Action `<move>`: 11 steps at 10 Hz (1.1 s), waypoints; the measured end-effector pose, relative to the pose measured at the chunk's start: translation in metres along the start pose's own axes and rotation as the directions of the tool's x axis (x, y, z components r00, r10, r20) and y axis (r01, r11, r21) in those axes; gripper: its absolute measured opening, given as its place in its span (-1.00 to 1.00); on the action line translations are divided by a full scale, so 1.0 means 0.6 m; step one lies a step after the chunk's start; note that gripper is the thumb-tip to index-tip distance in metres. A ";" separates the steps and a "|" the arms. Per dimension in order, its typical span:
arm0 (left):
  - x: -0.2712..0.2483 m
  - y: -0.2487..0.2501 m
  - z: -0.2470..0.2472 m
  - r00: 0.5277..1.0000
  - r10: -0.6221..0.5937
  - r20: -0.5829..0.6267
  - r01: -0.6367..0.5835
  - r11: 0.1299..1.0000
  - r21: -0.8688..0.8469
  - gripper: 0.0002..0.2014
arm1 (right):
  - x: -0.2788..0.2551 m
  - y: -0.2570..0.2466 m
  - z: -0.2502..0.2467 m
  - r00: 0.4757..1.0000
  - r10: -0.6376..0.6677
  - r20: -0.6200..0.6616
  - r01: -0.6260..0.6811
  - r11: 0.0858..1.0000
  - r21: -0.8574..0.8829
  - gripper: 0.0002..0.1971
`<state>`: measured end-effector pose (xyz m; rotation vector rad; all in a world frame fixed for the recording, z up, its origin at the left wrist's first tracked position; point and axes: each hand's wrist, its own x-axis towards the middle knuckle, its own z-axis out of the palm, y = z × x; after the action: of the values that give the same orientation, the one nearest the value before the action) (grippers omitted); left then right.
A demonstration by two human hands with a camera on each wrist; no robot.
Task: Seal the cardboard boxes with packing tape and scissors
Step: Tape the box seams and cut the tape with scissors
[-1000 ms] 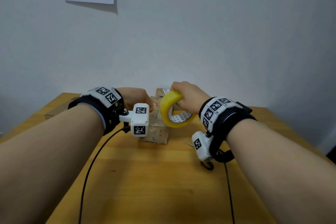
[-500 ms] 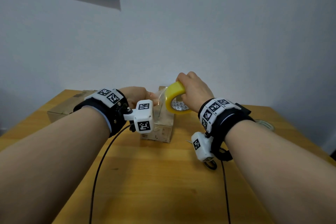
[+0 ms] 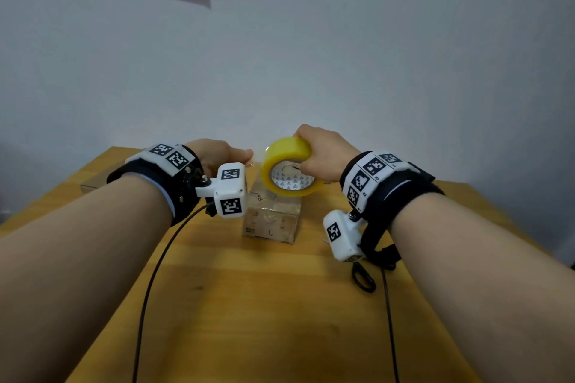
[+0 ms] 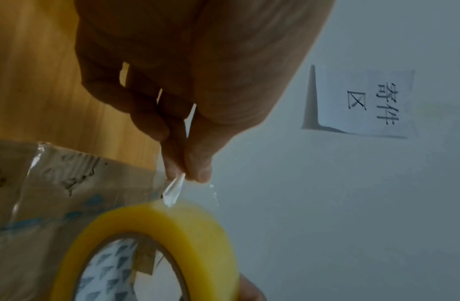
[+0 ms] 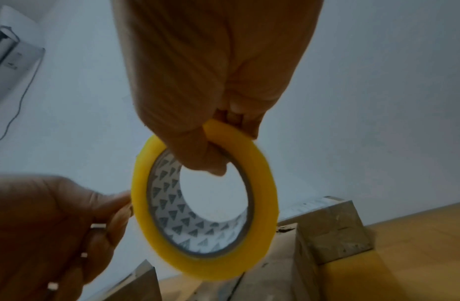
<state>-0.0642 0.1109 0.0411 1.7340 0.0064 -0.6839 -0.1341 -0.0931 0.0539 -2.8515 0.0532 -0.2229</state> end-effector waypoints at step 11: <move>0.156 -0.107 -0.012 0.999 0.013 -0.031 -0.013 1.000 0.009 -0.78 | 0.048 0.037 0.012 0.957 0.049 0.286 -0.002 0.987 -0.162 -0.64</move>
<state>-0.0065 0.1035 -0.0565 1.7514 0.0139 -0.6479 -0.1048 -0.1144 0.0451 -3.0081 0.0506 0.2165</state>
